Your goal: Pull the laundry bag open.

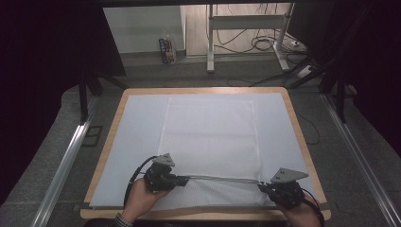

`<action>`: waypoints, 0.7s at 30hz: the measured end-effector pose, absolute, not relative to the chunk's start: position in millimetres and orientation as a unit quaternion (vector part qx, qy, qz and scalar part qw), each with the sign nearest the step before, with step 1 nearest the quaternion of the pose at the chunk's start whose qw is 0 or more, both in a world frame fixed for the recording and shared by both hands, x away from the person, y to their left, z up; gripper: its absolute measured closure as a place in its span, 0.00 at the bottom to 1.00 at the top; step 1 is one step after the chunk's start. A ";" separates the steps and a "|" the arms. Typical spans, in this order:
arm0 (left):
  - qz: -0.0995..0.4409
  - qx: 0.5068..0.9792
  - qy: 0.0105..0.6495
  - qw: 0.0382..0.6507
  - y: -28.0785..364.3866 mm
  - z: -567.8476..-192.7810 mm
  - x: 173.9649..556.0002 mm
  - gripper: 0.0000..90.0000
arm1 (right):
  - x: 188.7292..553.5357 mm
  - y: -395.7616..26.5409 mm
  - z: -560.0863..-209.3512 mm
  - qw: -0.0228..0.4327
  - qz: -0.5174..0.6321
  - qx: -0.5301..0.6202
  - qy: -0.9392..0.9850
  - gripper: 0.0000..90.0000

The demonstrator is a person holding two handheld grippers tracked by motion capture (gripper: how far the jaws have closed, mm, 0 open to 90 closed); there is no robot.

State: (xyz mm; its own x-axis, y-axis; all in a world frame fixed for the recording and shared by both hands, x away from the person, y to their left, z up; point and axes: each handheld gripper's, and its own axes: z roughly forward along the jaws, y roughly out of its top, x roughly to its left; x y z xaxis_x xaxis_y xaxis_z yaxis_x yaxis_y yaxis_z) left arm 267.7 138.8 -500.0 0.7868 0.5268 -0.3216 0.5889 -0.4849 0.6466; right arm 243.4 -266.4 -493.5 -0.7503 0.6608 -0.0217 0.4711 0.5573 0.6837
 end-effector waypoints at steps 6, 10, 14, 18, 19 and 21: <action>-0.036 0.858 0.333 0.390 148.6 -500.4 266.8 0.97 | 243.6 -267.2 -493.7 0.138 0.341 0.328 0.870 0.95; -0.034 0.857 0.335 0.390 153.2 -500.0 265.0 0.97 | 243.4 -266.8 -493.6 0.138 0.340 0.326 0.871 0.95; -0.034 0.855 0.339 0.392 157.1 -500.1 263.6 0.97 | 243.5 -267.0 -493.8 0.136 0.341 0.326 0.871 0.95; -0.030 0.851 0.346 0.393 162.7 -499.7 262.0 0.97 | 243.6 -266.9 -494.0 0.137 0.340 0.326 0.872 0.95; -0.030 0.852 0.345 0.393 164.5 -499.7 261.9 0.97 | 243.8 -267.1 -494.1 0.136 0.339 0.327 0.871 0.95; -0.028 0.849 0.350 0.395 169.4 -499.7 260.4 0.97 | 243.9 -267.6 -494.0 0.136 0.340 0.328 0.871 0.95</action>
